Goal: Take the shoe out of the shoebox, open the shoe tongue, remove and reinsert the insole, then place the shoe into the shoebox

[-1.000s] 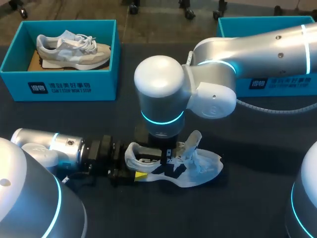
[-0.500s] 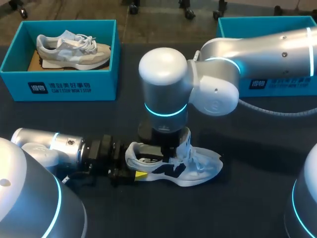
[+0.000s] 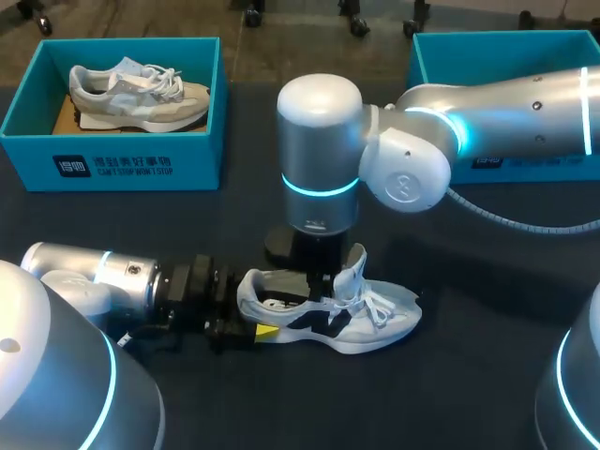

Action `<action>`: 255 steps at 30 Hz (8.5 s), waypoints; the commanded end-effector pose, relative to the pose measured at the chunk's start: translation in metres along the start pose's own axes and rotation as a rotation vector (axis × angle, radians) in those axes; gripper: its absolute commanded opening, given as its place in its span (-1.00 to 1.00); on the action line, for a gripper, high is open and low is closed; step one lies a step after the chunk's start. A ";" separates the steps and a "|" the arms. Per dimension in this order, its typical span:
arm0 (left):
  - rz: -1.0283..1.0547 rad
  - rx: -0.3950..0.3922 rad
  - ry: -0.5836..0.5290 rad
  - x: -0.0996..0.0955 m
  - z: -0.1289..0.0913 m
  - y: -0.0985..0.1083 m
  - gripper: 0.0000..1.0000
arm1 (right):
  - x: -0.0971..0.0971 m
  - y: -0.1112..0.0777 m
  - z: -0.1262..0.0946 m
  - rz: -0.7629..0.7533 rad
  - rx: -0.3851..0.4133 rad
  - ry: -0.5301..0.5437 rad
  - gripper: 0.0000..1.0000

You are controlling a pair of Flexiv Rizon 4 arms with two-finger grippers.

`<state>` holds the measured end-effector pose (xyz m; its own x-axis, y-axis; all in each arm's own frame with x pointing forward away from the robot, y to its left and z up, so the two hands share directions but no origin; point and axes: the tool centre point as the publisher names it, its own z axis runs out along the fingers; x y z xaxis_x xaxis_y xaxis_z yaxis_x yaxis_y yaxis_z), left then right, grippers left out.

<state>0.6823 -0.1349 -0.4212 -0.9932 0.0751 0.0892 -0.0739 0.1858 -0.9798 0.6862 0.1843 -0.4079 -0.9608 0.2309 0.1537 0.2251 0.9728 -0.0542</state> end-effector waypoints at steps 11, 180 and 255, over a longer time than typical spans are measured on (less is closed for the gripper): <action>0.001 -0.001 -0.003 0.000 0.001 0.001 -1.00 | 0.031 0.002 0.011 0.008 0.000 0.065 -1.00; 0.001 -0.001 -0.003 0.000 0.001 0.001 -1.00 | 0.018 0.055 -0.088 -0.201 -0.556 0.293 -0.44; 0.001 -0.001 -0.003 0.000 0.001 0.001 -1.00 | 0.032 0.051 -0.071 -0.176 -0.615 0.357 -0.34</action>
<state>0.6827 -0.1346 -0.4206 -0.9933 0.0740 0.0886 -0.0735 0.1859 -0.9798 0.6841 0.2455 -0.3333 -0.8999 -0.0455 0.4338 0.2185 0.8137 0.5386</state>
